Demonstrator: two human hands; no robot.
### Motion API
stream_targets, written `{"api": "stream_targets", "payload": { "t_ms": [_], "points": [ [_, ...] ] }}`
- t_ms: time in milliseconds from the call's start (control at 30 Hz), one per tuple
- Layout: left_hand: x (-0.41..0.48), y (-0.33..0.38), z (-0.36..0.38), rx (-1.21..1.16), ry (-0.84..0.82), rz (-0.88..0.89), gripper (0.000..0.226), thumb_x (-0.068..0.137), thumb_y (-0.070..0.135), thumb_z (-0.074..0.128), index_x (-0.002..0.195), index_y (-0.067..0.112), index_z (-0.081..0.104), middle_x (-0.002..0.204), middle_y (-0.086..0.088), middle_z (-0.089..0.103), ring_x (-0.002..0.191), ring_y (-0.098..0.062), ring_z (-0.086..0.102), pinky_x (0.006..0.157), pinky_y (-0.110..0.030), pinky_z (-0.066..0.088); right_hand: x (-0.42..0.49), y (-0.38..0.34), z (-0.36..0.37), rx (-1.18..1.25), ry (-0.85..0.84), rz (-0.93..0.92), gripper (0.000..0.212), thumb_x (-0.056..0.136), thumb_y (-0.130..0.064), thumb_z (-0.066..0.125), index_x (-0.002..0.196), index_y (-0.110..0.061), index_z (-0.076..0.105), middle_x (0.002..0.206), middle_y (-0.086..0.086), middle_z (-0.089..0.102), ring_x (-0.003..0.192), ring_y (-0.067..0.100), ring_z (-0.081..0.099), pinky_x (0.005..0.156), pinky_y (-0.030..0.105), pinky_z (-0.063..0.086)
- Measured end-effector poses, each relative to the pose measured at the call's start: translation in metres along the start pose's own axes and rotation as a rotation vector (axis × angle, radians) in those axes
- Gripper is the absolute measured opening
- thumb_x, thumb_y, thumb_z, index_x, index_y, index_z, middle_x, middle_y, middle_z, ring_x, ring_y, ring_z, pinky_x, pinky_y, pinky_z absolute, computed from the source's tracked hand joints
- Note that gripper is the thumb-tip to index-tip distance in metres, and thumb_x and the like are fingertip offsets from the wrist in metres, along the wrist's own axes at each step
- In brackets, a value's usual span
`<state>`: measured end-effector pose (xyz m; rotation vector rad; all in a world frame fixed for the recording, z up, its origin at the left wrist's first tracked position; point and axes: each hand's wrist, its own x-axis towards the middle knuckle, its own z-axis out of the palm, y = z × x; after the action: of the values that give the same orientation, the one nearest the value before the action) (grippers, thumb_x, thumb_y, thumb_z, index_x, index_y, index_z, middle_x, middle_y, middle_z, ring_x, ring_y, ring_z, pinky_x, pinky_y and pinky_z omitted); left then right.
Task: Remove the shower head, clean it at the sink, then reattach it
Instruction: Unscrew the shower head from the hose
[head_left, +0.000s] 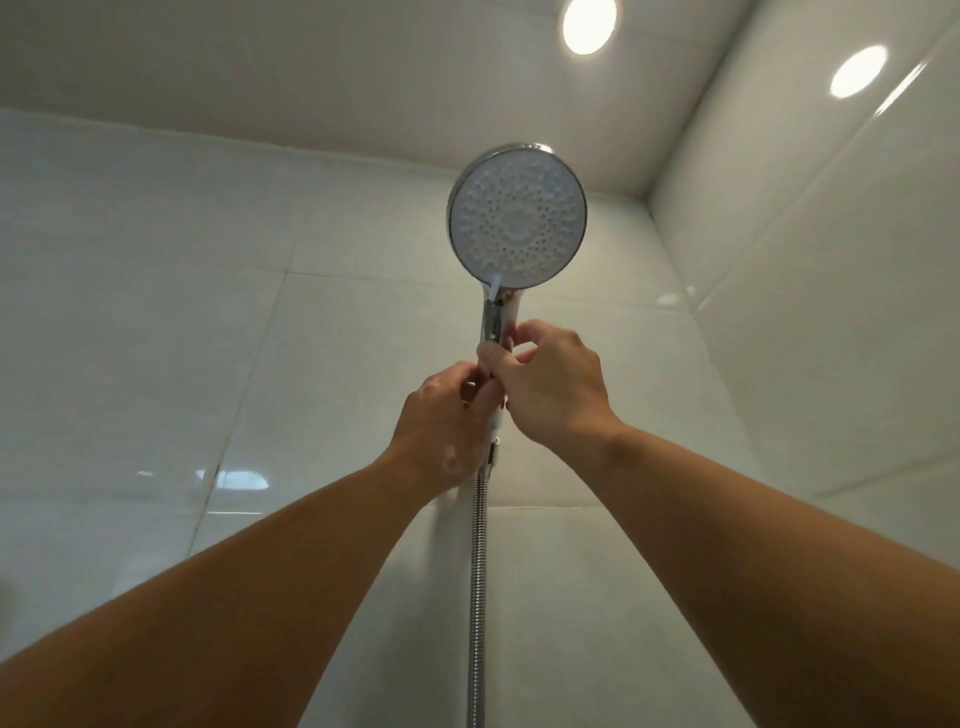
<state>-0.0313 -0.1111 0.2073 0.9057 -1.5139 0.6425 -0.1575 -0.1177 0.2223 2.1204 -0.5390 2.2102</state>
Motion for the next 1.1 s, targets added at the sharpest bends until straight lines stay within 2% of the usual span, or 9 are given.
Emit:
{"api": "stream_targets", "payload": {
  "t_ms": [167, 367, 467, 600, 700, 767, 833, 933, 1100],
  "points": [
    [0.015, 0.015, -0.004, 0.018, 0.002, 0.019, 0.035, 0.103, 0.042, 0.049, 0.086, 0.015, 0.062, 0.077, 0.000, 0.064, 0.070, -0.022, 0.056, 0.063, -0.031, 0.041, 0.020, -0.003, -0.005, 0.027, 0.036, -0.001, 0.021, 0.088, -0.045, 0.067, 0.091, -0.025, 0.071, 0.089, 0.001, 0.073, 0.085, 0.028, 0.071, 0.081, 0.043, 0.060],
    [0.019, 0.043, -0.011, -0.030, -0.010, 0.049, 0.041, 0.103, 0.040, 0.049, 0.077, 0.012, 0.065, 0.069, 0.003, 0.063, 0.064, -0.017, 0.056, 0.065, -0.030, 0.040, 0.033, -0.009, -0.024, 0.103, 0.026, 0.028, 0.024, 0.090, -0.041, 0.069, 0.077, -0.021, 0.066, 0.078, 0.007, 0.074, 0.073, 0.029, 0.075, 0.076, 0.049, 0.063],
    [0.009, 0.052, -0.010, -0.050, -0.028, 0.015, 0.041, 0.104, 0.038, 0.049, 0.069, 0.018, 0.059, 0.066, 0.005, 0.059, 0.061, -0.013, 0.053, 0.063, -0.030, 0.039, 0.024, -0.010, -0.035, 0.131, -0.017, 0.084, 0.028, 0.092, -0.036, 0.069, 0.080, -0.011, 0.071, 0.078, 0.010, 0.074, 0.068, 0.028, 0.075, 0.071, 0.045, 0.064],
    [-0.020, 0.054, -0.002, -0.086, -0.087, -0.057, 0.037, 0.104, 0.040, 0.049, 0.076, 0.019, 0.062, 0.069, 0.005, 0.060, 0.063, -0.011, 0.056, 0.062, -0.028, 0.044, -0.004, -0.001, -0.045, 0.136, -0.092, 0.157, 0.029, 0.094, -0.035, 0.069, 0.081, -0.009, 0.071, 0.079, 0.010, 0.074, 0.064, 0.023, 0.074, 0.066, 0.036, 0.065],
    [-0.050, 0.051, 0.004, -0.105, -0.158, -0.105, 0.037, 0.103, 0.041, 0.049, 0.084, 0.014, 0.066, 0.077, 0.000, 0.066, 0.071, -0.017, 0.063, 0.072, -0.039, 0.057, -0.033, 0.010, -0.048, 0.140, -0.135, 0.226, 0.027, 0.094, -0.035, 0.069, 0.085, -0.010, 0.071, 0.081, 0.009, 0.074, 0.065, 0.022, 0.075, 0.063, 0.033, 0.064],
    [-0.073, 0.047, 0.008, -0.111, -0.180, -0.160, 0.036, 0.102, 0.045, 0.051, 0.085, 0.017, 0.067, 0.081, -0.001, 0.069, 0.078, -0.021, 0.067, 0.081, -0.046, 0.060, -0.054, 0.018, -0.049, 0.173, -0.176, 0.282, 0.026, 0.094, -0.034, 0.070, 0.085, -0.010, 0.072, 0.081, 0.009, 0.074, 0.063, 0.020, 0.074, 0.059, 0.031, 0.063],
    [-0.101, 0.042, 0.011, -0.135, -0.208, -0.233, 0.033, 0.100, 0.047, 0.053, 0.087, 0.021, 0.068, 0.084, -0.001, 0.072, 0.082, -0.022, 0.070, 0.084, -0.048, 0.060, -0.080, 0.028, -0.048, 0.221, -0.214, 0.331, 0.026, 0.093, -0.034, 0.072, 0.086, -0.009, 0.071, 0.080, 0.009, 0.073, 0.061, 0.018, 0.073, 0.057, 0.029, 0.060],
    [-0.151, 0.037, 0.015, -0.159, -0.265, -0.315, 0.030, 0.100, 0.048, 0.055, 0.092, 0.021, 0.068, 0.084, 0.000, 0.072, 0.080, -0.019, 0.070, 0.080, -0.043, 0.061, -0.128, 0.042, -0.046, 0.258, -0.279, 0.404, 0.024, 0.094, -0.035, 0.070, 0.090, -0.011, 0.072, 0.083, 0.007, 0.074, 0.065, 0.017, 0.074, 0.058, 0.027, 0.060],
    [-0.242, 0.029, 0.018, -0.110, -0.347, -0.416, 0.025, 0.097, 0.046, 0.059, 0.093, 0.023, 0.068, 0.081, 0.005, 0.073, 0.072, -0.008, 0.068, 0.064, -0.024, 0.055, -0.225, 0.064, -0.042, 0.356, -0.345, 0.558, 0.021, 0.097, -0.031, 0.066, 0.093, -0.011, 0.073, 0.083, 0.009, 0.073, 0.071, 0.019, 0.075, 0.058, 0.026, 0.059]
  ]
}}
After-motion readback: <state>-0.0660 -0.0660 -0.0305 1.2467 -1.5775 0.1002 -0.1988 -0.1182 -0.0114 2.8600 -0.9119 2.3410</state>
